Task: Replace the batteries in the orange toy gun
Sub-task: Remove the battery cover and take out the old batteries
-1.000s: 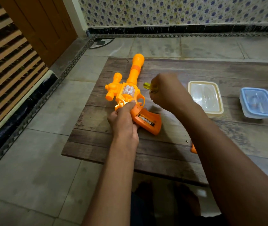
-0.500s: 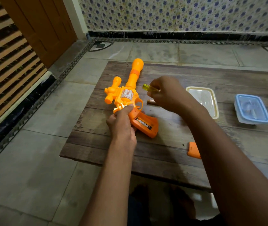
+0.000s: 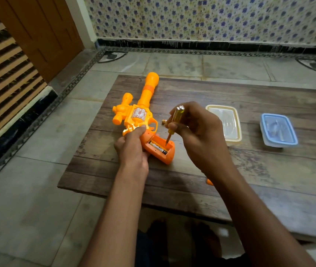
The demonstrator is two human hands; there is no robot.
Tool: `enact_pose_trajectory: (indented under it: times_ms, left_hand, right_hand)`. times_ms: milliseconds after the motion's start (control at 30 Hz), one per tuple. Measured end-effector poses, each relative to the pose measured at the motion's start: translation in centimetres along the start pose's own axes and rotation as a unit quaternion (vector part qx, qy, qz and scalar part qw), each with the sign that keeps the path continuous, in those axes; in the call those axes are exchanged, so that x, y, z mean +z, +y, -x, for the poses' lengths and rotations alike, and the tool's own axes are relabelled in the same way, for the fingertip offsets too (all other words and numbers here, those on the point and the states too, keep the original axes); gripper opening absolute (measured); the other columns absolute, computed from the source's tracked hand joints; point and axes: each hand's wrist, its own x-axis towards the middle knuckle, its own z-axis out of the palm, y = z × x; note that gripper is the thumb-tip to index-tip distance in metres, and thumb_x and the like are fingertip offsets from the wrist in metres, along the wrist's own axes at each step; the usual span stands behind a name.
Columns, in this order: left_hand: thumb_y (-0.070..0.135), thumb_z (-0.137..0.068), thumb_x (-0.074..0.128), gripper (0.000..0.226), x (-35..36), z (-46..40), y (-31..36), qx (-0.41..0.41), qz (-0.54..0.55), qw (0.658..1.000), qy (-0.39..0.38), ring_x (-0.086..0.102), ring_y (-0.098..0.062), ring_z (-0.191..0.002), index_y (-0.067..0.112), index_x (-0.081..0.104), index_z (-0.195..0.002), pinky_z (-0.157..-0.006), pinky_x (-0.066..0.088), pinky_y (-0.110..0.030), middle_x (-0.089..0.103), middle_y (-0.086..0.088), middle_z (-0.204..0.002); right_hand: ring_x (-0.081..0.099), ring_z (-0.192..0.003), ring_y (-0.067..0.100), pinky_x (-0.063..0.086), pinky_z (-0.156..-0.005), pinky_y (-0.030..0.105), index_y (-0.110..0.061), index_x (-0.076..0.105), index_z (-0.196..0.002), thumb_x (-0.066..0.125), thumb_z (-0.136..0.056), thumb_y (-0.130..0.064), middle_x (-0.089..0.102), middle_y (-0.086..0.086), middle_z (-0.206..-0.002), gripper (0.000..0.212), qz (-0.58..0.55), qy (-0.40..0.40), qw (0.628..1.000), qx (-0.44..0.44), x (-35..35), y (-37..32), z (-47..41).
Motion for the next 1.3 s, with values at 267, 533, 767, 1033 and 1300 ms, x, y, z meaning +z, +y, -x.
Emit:
enact_pose_trajectory:
  times_ms: [267, 533, 767, 1033, 1300]
  left_hand:
    - [-0.003, -0.087, 0.073, 0.023, -0.04, -0.38, -0.19, 0.004, -0.008, 1.0, -0.003, 0.074, -0.04, -0.103, 0.015, 0.064, -0.099, -0.092, 0.058, -0.066, 0.073, -0.017, -0.109]
    - [-0.001, -0.088, 0.074, 0.028, -0.16, -0.55, -0.26, -0.002, 0.0, 1.0, -0.008, 0.074, -0.043, -0.105, 0.021, 0.059, -0.096, -0.094, 0.057, -0.065, 0.071, -0.017, -0.114]
    - [0.001, -0.089, 0.075, 0.031, -0.25, -0.56, -0.26, -0.004, -0.008, 1.0, -0.007, 0.073, -0.038, -0.105, 0.024, 0.056, -0.094, -0.094, 0.058, -0.063, 0.069, -0.01, -0.106]
    - [0.003, -0.088, 0.076, 0.034, -0.16, -0.41, -0.31, 0.0, -0.007, 1.0, -0.004, 0.071, -0.036, -0.107, 0.026, 0.052, -0.093, -0.096, 0.058, -0.062, 0.066, -0.007, -0.105]
    - [0.002, -0.089, 0.075, 0.033, -0.2, -0.43, -0.31, -0.005, -0.008, 1.0, -0.004, 0.072, -0.04, -0.108, 0.025, 0.052, -0.092, -0.095, 0.057, -0.063, 0.067, -0.009, -0.106]
  right_hand:
    - [0.073, -0.089, 0.02, 0.06, -0.075, 0.047, -0.01, 0.062, -0.106, 0.072, -0.089, -0.005, 0.07, 0.002, -0.09, 0.019, 0.032, -0.001, 0.999, -0.005, 0.03, 0.26, 0.29]
    - [0.076, -0.087, 0.009, 0.063, -0.078, 0.039, -0.013, 0.057, -0.124, 0.062, -0.094, 0.007, 0.072, 0.0, -0.094, 0.036, 0.015, -0.01, 1.0, 0.024, -0.52, 0.22, 0.25]
    - [0.076, -0.088, 0.006, 0.064, -0.078, 0.037, -0.011, 0.055, -0.123, 0.059, -0.094, 0.012, 0.072, 0.003, -0.097, 0.037, 0.018, -0.009, 1.0, 0.001, -0.47, -0.01, 0.52]
    - [0.076, -0.089, 0.005, 0.064, -0.078, 0.034, -0.013, 0.055, -0.122, 0.057, -0.095, 0.011, 0.071, -0.001, -0.096, 0.036, 0.04, -0.016, 0.999, -0.019, -0.52, 0.08, 0.47]
    - [0.076, -0.089, 0.003, 0.064, -0.079, 0.032, -0.014, 0.056, -0.121, 0.055, -0.095, 0.014, 0.071, 0.0, -0.097, 0.039, 0.031, -0.016, 0.999, -0.014, -0.56, 0.35, 0.48]
